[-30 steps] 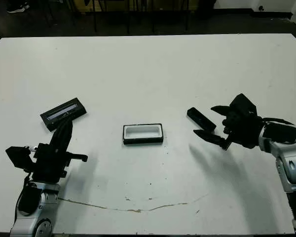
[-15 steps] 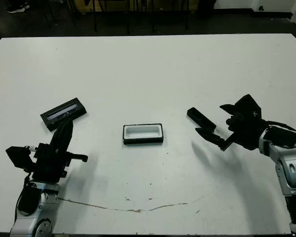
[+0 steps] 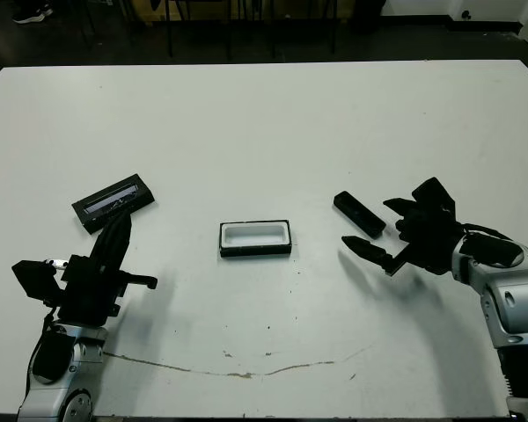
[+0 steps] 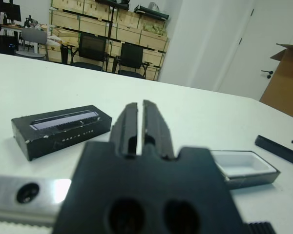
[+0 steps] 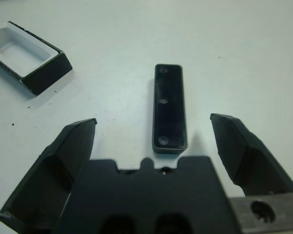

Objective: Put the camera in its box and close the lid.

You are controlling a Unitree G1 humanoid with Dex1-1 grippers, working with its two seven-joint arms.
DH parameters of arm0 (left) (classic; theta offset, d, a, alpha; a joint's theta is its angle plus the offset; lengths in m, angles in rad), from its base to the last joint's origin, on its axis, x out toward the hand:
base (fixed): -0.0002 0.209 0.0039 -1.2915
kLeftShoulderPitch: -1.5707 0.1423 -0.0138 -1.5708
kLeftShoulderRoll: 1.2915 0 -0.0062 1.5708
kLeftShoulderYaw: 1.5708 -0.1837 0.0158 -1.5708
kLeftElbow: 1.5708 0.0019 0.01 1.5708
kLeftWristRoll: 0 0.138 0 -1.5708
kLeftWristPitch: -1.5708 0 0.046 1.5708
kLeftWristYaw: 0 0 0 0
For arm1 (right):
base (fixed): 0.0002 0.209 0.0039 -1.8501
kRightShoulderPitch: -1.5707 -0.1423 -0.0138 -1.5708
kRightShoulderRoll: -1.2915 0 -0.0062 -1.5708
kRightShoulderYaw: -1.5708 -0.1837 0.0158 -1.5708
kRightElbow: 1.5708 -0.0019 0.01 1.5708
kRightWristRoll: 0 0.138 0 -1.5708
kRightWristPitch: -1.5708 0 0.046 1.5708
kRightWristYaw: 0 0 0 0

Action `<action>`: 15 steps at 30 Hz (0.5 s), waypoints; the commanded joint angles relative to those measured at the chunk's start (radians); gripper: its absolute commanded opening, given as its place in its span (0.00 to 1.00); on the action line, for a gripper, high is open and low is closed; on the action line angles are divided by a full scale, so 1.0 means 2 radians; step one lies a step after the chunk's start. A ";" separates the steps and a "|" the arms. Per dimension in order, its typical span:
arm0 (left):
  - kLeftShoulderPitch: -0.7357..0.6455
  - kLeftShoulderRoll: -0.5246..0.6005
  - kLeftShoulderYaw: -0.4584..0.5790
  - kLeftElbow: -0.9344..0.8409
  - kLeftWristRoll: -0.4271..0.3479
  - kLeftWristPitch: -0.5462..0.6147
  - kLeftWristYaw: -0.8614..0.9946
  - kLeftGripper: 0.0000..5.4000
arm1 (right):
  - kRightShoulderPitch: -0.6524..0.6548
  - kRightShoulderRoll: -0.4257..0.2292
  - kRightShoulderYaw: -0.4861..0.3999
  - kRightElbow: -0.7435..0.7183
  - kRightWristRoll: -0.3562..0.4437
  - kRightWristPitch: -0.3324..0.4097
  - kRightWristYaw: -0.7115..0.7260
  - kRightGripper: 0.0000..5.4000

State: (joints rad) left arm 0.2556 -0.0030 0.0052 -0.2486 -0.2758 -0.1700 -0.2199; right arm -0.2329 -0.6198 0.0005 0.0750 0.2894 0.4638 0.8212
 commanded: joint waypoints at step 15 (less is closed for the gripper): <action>0.015 0.005 0.007 0.013 -0.008 0.002 -0.012 0.00 | -0.002 0.022 0.002 0.073 -0.026 -0.044 -0.020 1.00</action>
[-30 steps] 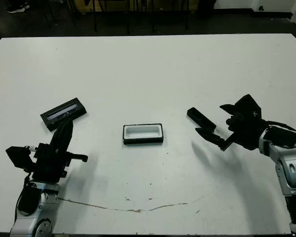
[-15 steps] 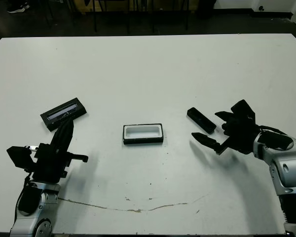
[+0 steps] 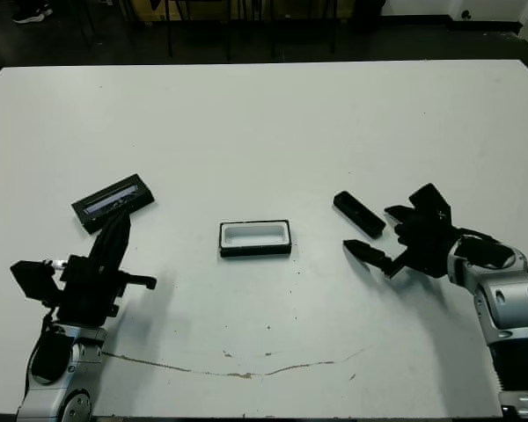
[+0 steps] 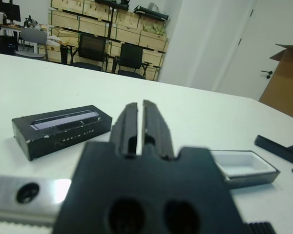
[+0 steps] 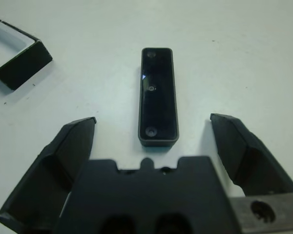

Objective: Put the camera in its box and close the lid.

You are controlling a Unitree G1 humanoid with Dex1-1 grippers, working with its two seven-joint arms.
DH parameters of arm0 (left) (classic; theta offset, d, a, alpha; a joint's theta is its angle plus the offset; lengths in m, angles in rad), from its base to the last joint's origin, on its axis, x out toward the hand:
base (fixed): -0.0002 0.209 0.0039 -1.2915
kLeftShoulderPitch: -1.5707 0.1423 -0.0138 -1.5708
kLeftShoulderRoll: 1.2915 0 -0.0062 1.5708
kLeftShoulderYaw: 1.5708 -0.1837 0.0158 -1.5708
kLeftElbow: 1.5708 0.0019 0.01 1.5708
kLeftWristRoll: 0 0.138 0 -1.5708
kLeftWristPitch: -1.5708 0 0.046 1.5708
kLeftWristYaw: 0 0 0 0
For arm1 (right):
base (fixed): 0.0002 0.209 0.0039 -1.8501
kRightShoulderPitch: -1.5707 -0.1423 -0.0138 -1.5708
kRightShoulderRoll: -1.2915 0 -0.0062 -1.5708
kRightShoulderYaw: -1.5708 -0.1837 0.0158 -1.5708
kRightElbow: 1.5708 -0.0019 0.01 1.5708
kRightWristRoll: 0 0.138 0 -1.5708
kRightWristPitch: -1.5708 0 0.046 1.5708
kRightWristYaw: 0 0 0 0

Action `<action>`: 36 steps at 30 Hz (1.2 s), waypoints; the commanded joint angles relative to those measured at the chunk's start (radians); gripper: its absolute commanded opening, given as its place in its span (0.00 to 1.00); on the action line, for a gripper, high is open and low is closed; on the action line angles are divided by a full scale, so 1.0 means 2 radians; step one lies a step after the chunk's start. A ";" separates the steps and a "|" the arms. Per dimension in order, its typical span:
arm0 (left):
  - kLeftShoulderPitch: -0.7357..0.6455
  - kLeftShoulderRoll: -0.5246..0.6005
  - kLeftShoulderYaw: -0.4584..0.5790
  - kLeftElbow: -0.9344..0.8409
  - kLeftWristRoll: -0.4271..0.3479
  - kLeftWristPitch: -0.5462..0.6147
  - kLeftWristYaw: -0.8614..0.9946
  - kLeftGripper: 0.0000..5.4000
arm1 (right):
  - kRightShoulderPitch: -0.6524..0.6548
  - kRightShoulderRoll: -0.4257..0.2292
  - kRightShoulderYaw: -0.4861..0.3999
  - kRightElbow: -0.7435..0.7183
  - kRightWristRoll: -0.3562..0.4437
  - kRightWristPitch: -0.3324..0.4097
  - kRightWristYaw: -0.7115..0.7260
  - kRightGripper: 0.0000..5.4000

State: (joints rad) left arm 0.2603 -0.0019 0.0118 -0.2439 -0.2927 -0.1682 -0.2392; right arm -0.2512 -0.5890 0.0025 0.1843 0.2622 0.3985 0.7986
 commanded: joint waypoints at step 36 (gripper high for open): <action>0.017 0.002 0.002 0.002 0.006 0.009 0.007 0.00 | -0.053 -0.056 0.087 0.086 -0.081 -0.031 0.101 0.13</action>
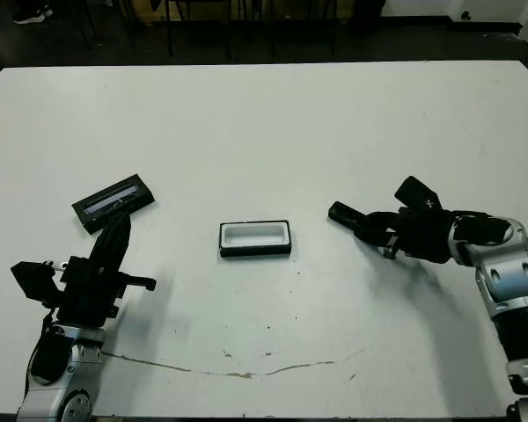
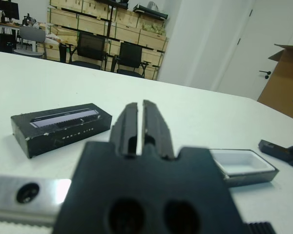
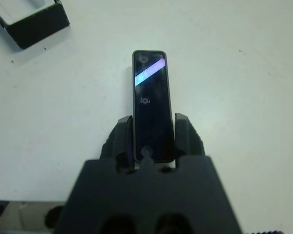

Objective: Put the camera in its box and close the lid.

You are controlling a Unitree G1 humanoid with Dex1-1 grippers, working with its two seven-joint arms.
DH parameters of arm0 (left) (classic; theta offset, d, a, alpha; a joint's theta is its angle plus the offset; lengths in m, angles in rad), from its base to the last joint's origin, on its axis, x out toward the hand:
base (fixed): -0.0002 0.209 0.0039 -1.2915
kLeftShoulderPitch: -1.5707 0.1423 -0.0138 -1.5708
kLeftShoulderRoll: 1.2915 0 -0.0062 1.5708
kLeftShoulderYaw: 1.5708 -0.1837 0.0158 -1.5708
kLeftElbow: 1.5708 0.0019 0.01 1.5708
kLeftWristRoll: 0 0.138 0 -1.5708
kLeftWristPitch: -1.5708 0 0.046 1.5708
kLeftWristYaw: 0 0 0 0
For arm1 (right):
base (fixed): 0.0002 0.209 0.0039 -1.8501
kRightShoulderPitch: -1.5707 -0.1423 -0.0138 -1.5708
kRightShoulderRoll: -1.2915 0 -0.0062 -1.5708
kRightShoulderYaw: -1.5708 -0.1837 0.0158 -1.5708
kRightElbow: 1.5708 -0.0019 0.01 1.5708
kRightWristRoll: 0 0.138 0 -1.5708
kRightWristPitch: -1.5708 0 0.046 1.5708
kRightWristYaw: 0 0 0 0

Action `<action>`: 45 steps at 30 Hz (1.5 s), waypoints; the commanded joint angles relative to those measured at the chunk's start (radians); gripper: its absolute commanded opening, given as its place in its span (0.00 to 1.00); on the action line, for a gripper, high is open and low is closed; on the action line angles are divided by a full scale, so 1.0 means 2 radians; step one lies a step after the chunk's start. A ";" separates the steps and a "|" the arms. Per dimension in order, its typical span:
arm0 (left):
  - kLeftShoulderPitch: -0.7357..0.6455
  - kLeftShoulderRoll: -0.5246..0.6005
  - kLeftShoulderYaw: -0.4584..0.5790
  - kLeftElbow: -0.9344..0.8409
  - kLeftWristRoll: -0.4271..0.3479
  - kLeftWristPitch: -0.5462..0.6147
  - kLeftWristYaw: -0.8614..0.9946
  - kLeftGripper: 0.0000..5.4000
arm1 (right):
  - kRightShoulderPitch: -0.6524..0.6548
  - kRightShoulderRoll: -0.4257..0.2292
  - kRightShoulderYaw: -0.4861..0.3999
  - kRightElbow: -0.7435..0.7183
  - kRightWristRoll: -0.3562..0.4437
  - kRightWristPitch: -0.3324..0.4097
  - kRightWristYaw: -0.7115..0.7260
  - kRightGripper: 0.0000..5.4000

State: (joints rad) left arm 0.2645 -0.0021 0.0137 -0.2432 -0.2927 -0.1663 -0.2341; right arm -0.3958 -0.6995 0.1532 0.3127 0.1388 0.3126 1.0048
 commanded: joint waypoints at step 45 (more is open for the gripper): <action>0.011 0.001 -0.009 0.011 0.015 0.000 0.008 0.00 | -0.227 0.113 0.160 0.009 -0.059 -0.012 0.163 0.13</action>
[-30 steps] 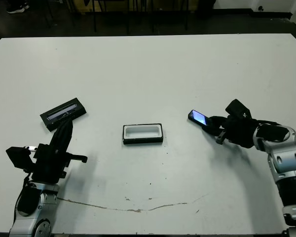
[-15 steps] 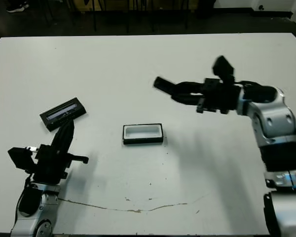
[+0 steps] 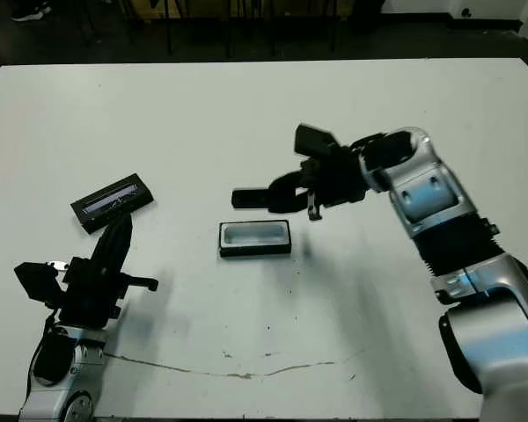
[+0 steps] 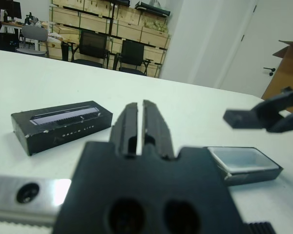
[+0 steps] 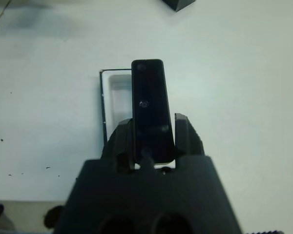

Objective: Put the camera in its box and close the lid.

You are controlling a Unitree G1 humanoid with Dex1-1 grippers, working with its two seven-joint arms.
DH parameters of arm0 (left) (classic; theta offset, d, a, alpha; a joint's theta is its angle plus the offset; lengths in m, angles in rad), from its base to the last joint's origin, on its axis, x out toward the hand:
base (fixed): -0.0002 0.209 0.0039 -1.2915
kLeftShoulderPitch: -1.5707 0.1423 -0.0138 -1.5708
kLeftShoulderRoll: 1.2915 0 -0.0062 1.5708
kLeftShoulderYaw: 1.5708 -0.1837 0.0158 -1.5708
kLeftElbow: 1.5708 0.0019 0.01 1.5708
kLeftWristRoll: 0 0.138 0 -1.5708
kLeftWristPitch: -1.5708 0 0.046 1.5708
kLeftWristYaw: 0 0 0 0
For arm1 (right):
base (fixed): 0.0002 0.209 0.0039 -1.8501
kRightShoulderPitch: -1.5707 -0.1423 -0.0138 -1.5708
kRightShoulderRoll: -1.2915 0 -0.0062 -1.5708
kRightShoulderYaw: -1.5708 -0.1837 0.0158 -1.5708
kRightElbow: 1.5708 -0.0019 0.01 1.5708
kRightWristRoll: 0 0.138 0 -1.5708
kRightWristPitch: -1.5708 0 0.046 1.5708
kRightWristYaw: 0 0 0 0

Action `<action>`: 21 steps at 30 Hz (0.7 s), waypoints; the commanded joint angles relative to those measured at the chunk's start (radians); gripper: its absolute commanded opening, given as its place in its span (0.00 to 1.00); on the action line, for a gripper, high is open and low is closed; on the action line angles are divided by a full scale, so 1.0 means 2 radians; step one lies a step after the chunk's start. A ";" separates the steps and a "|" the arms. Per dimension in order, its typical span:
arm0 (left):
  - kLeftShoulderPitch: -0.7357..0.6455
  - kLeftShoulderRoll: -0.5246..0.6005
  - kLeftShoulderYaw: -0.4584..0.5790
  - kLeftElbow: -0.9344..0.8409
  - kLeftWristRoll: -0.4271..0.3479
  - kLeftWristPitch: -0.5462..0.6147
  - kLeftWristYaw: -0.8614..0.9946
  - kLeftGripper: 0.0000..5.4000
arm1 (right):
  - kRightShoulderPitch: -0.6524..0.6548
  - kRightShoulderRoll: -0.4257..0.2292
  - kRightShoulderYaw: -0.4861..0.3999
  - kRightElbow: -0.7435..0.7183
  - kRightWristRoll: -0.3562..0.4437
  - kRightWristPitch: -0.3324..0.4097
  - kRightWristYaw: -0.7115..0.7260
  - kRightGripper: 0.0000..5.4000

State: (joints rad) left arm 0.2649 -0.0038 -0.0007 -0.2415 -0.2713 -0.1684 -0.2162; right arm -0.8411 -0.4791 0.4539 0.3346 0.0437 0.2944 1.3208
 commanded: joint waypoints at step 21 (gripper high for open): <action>0.011 -0.002 -0.002 0.021 0.009 -0.006 0.002 0.00 | 0.003 0.012 0.032 -0.019 -0.041 0.020 0.023 0.13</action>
State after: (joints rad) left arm 0.2639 -0.0053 -0.0045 -0.2164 -0.2563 -0.1874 -0.2146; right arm -0.8412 -0.4575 0.5079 0.2979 -0.0312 0.3186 1.3581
